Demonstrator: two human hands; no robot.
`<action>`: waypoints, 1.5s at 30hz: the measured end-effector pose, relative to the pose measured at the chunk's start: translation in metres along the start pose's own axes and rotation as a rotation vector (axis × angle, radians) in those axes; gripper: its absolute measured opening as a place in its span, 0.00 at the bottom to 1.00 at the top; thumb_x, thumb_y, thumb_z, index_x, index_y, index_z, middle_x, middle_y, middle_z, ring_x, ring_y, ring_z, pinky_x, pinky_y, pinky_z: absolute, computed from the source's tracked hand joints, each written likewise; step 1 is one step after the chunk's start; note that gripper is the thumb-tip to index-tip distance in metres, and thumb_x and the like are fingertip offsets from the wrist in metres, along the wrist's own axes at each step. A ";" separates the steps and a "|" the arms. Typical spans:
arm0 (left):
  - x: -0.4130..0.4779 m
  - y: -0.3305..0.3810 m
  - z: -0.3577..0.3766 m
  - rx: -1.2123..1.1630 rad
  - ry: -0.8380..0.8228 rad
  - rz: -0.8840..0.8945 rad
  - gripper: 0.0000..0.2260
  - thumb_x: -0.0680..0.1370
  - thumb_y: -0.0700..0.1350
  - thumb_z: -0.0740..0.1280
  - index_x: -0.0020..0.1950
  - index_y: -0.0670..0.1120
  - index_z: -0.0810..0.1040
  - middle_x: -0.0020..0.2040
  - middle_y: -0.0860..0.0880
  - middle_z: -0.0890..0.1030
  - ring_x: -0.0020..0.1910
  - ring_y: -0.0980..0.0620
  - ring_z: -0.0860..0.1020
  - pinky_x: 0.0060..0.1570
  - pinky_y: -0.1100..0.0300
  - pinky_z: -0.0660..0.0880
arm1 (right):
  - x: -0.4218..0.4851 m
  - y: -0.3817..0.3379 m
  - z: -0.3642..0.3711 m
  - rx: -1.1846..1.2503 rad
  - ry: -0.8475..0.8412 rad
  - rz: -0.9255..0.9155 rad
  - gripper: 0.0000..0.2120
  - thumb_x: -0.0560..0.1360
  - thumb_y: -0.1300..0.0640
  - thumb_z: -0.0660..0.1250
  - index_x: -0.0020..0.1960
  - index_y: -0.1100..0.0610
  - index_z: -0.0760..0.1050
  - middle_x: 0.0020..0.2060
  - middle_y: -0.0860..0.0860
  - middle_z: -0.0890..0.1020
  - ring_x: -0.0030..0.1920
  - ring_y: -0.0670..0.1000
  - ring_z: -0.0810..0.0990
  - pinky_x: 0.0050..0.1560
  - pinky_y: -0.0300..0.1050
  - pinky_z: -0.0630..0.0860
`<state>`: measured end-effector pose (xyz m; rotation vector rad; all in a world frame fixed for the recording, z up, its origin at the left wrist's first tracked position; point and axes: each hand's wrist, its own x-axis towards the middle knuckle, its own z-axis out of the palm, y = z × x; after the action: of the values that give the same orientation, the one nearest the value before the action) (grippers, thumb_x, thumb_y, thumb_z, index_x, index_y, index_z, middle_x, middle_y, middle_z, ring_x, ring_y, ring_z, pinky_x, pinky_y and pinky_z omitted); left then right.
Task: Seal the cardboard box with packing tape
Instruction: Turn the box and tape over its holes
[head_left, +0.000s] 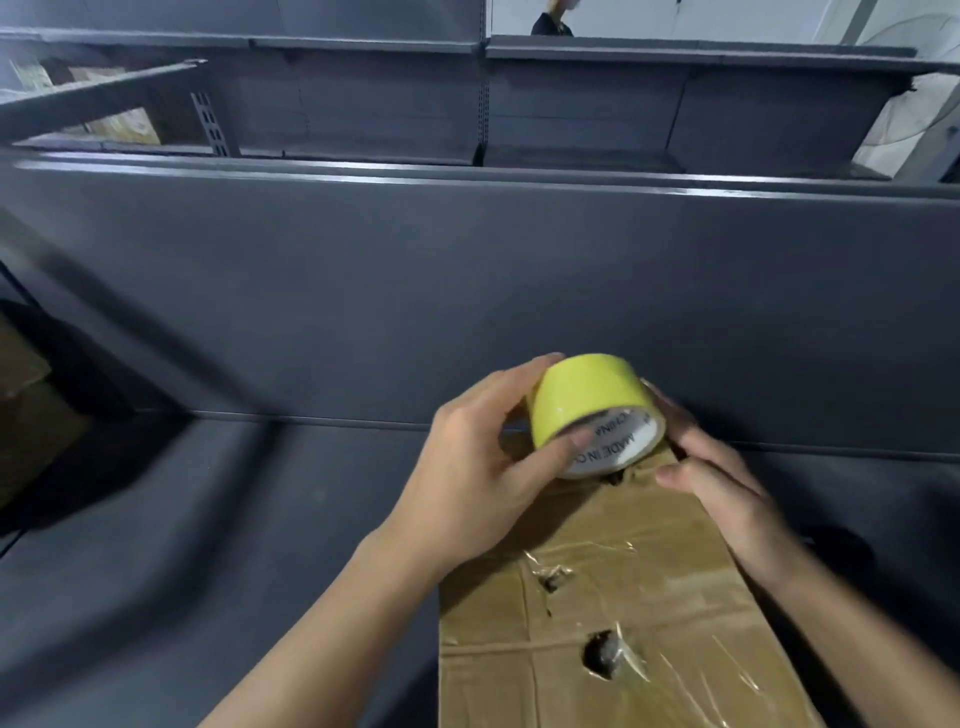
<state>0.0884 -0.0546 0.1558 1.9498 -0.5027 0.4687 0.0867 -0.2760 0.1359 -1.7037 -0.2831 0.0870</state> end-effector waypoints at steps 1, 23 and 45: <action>0.003 0.002 0.006 0.043 -0.029 0.021 0.25 0.78 0.53 0.74 0.74 0.49 0.75 0.59 0.54 0.83 0.59 0.57 0.81 0.59 0.60 0.78 | -0.004 -0.004 -0.006 -0.070 -0.008 0.027 0.27 0.67 0.60 0.61 0.64 0.43 0.75 0.75 0.37 0.67 0.75 0.36 0.64 0.67 0.28 0.67; 0.030 0.016 -0.048 0.334 -0.340 0.191 0.20 0.70 0.50 0.65 0.58 0.49 0.87 0.39 0.57 0.70 0.30 0.56 0.70 0.32 0.69 0.66 | -0.034 -0.028 -0.014 -1.355 -0.332 0.271 0.46 0.66 0.20 0.28 0.76 0.43 0.22 0.71 0.34 0.21 0.76 0.48 0.24 0.79 0.59 0.35; -0.064 -0.034 -0.062 0.463 -0.133 0.005 0.16 0.73 0.51 0.69 0.60 0.55 0.85 0.44 0.54 0.72 0.29 0.56 0.72 0.32 0.68 0.71 | -0.025 -0.034 0.000 -1.564 -0.254 0.132 0.43 0.76 0.25 0.37 0.82 0.51 0.50 0.81 0.52 0.48 0.80 0.61 0.43 0.76 0.64 0.45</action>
<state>0.0467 0.0236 0.1210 2.4370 -0.5160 0.4913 0.0580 -0.2774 0.1667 -3.2769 -0.4784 0.2114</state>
